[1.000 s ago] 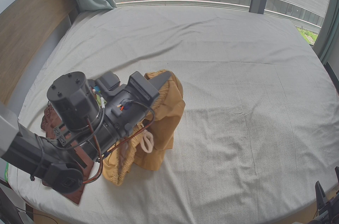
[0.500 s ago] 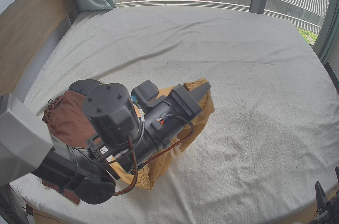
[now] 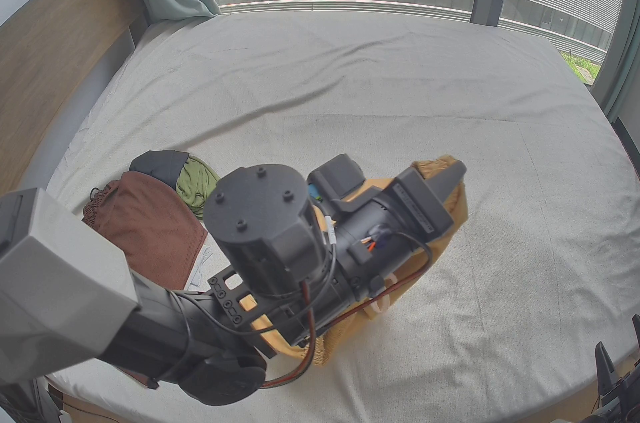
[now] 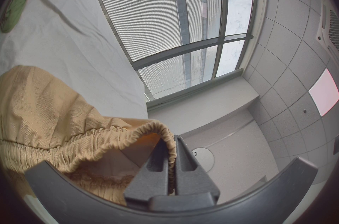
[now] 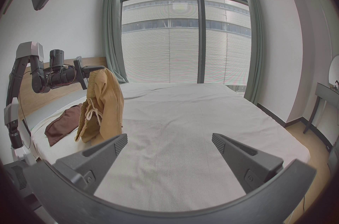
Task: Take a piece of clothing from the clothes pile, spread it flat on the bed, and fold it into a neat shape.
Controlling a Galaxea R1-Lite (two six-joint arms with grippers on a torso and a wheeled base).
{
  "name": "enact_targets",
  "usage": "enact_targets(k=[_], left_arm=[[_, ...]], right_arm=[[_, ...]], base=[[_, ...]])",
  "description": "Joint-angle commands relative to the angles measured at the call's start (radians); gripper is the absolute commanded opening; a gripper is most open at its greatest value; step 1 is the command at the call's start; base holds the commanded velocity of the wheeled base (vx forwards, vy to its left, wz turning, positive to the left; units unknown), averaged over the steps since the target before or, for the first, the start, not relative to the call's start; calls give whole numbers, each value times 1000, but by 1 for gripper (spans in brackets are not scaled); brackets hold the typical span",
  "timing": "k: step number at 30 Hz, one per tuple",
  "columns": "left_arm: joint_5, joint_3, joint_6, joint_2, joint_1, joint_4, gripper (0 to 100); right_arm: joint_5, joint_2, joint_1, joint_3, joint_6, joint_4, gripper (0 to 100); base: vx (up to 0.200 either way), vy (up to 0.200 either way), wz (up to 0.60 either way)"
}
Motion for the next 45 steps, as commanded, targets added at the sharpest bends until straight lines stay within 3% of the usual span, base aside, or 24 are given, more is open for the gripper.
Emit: enact_targets(k=[1, 12, 17, 22, 28, 39, 45], left_arm=[[-29, -59, -4, 8, -60, 6, 0], [-49, -259, -37, 8, -155, 60, 0], [-26, -300, -82, -1, -130, 64, 0], [-32, -214, -85, -81, -58, 74, 0], [-90, 17, -71, -167, 42, 78, 0], [-274, 237, 93, -162, 158, -64, 0], [-288, 315, 127, -164, 212, -123, 0]], right_arm=[[0, -9, -1, 18, 0, 0, 100], [0, -9, 1, 16, 0, 0, 100], [0, -9, 1, 16, 0, 0, 100], [0, -9, 1, 16, 0, 0, 100], [0, -9, -1, 18, 0, 0, 100], [0, -9, -1, 18, 0, 0, 100], [0, -9, -1, 18, 0, 0, 100]], base=[[0, 0, 0], [0, 0, 0], [0, 0, 0], [0, 0, 0], [0, 0, 0], [0, 0, 0], [0, 0, 0]])
